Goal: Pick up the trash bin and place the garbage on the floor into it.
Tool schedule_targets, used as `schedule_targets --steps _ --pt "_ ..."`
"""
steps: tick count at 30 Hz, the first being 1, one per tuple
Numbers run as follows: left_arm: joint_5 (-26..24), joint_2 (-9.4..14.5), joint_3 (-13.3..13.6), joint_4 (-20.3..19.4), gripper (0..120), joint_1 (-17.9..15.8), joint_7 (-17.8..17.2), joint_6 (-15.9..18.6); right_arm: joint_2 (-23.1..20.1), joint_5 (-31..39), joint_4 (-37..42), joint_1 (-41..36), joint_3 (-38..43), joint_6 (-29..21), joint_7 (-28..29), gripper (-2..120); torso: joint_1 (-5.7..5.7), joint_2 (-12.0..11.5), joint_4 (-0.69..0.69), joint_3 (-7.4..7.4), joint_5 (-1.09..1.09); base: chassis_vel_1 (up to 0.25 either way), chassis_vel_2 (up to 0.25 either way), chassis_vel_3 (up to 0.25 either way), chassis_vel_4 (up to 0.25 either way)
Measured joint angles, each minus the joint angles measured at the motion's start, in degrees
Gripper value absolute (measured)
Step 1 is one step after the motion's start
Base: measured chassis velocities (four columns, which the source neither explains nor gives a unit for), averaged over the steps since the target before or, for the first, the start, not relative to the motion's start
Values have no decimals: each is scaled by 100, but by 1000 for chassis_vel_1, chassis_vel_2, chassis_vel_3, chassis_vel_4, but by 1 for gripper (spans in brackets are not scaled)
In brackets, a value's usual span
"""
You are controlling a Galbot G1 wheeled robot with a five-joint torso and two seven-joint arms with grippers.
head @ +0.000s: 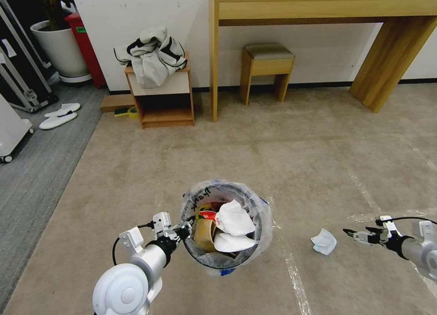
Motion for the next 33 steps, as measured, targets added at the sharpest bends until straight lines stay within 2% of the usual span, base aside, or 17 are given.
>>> schedule_targets --steps 8,14,26,33 --pt "44 -41 -14 38 2 3 1 1 152 423 -687 985 -920 -199 343 100 0 0 1 0 0 0 0 0 0" --pt "58 -84 17 81 2 -23 -3 10 200 533 -1121 1428 -1403 -218 399 100 0 0 0 0 0 0 0 0 0" --pt "94 -162 27 204 2 -85 -14 13 251 588 -1474 1581 -1702 -239 470 100 0 0 -1 0 -1 0 0 0 0" --pt "86 -83 -7 211 2 -80 -13 13 391 552 -1711 1614 -1709 -224 478 100 0 0 0 0 0 0 0 0 0"
